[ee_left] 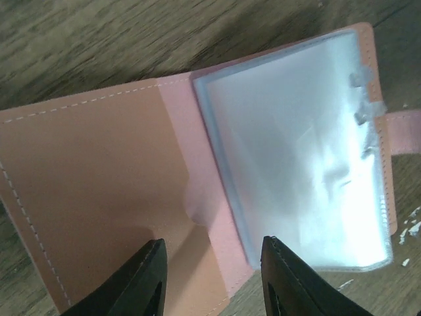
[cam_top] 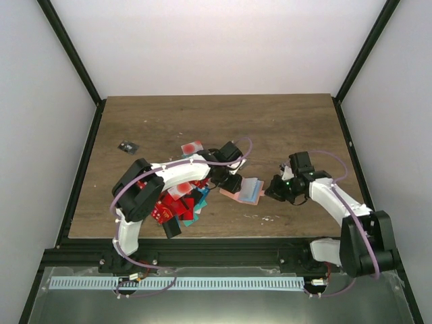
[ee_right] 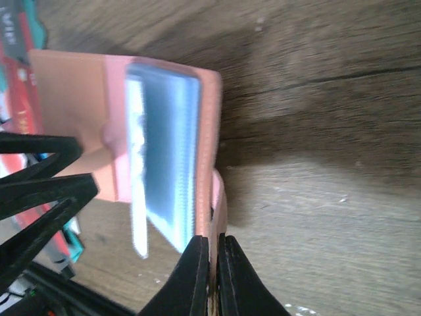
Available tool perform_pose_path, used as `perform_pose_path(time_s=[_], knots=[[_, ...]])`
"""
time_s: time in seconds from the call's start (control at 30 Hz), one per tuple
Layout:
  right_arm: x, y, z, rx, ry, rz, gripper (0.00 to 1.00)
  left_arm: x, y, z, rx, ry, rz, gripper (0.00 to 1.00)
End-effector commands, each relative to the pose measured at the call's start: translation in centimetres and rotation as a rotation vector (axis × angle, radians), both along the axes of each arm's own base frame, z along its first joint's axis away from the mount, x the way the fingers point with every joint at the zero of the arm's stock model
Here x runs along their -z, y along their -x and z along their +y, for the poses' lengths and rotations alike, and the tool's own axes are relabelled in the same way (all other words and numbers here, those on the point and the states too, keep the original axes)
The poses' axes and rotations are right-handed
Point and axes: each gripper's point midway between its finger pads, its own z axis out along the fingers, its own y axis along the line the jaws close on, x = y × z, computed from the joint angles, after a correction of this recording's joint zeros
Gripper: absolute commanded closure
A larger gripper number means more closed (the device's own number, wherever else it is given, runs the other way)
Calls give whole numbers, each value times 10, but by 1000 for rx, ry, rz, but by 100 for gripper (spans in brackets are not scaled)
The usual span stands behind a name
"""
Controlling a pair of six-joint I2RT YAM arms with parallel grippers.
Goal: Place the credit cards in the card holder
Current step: Open the card holder at the center of the board.
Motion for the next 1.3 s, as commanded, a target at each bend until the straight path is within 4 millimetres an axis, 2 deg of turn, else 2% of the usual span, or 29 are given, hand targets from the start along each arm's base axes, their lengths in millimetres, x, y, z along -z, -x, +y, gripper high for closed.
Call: perform_pose_path(time_s=[0.0, 0.13, 0.2, 0.27, 0.33, 0.53, 0.67, 0.9, 1.07, 1.27], knots=[[17, -12, -18, 64, 111, 22, 99, 16, -1, 7, -28, -1, 32, 60], [20, -26, -14, 33, 114, 46, 96, 25, 7, 7, -41, 16, 84, 64], [15, -30, -12, 13, 114, 39, 87, 28, 10, 7, -47, 27, 106, 68], [7, -34, -15, 16, 131, 15, 77, 33, 14, 8, -57, 30, 126, 77], [1, -36, -18, 17, 150, -9, 70, 38, 17, 9, -66, 32, 146, 81], [-16, -30, -8, -14, 84, -51, 67, 39, 21, 11, -76, 40, 168, 87], [-21, -26, -12, -11, 110, -56, 59, 40, 22, 10, -80, 54, 181, 90], [-39, -30, 8, -81, -9, -137, 60, 42, 21, 9, -89, 61, 190, 92], [-26, -33, 20, -92, -78, -98, 69, 43, 24, 11, -86, 57, 195, 92], [-16, -38, 34, -125, -129, -78, 69, 41, 23, 8, -87, 74, 198, 92]])
